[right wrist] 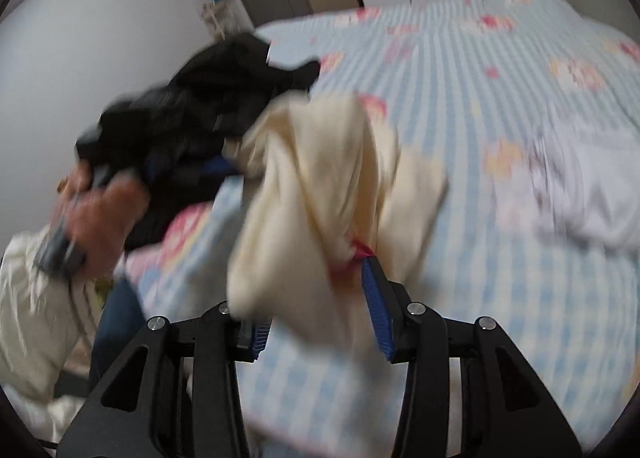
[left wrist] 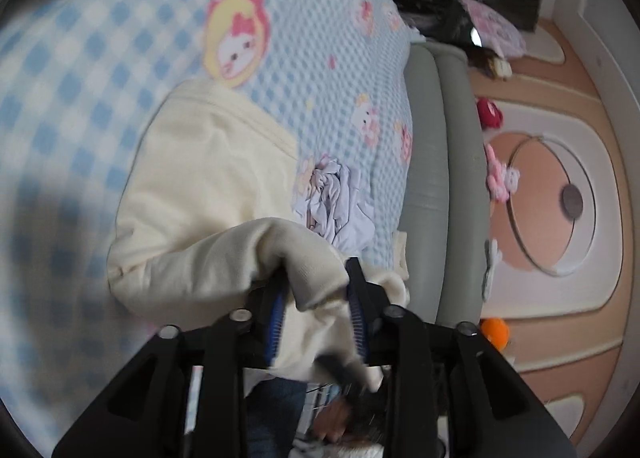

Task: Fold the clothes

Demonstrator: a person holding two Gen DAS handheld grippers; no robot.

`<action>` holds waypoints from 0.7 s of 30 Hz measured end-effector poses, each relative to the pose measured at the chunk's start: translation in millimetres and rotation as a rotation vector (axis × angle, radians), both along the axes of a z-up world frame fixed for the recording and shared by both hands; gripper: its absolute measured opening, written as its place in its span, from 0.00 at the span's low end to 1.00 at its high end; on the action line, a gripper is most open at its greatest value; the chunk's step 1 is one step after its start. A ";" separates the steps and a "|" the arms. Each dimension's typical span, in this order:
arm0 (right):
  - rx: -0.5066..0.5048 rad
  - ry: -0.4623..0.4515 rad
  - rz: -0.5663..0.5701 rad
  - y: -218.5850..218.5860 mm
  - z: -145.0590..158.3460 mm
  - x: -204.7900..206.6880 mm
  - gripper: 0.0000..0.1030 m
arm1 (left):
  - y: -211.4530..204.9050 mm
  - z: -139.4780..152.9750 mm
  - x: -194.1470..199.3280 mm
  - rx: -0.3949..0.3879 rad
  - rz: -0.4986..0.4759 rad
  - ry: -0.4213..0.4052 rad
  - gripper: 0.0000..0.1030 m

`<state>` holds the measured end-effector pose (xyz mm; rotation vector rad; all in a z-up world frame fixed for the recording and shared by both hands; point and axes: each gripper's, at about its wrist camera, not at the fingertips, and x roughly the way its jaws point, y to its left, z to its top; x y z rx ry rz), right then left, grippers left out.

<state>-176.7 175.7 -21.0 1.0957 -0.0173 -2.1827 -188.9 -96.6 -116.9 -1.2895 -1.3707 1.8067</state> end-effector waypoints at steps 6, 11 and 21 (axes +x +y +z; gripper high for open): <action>-0.043 -0.010 0.048 -10.0 -0.4 -26.4 0.19 | -4.6 42.0 25.0 -0.464 -0.055 0.325 0.59; -0.083 -0.020 0.075 -11.6 2.2 -35.3 0.18 | 11.7 27.8 17.0 -0.587 -0.121 0.382 0.62; -0.170 -0.046 0.003 -2.3 6.8 -55.8 0.27 | 18.0 8.2 -20.5 -0.533 0.028 0.324 0.27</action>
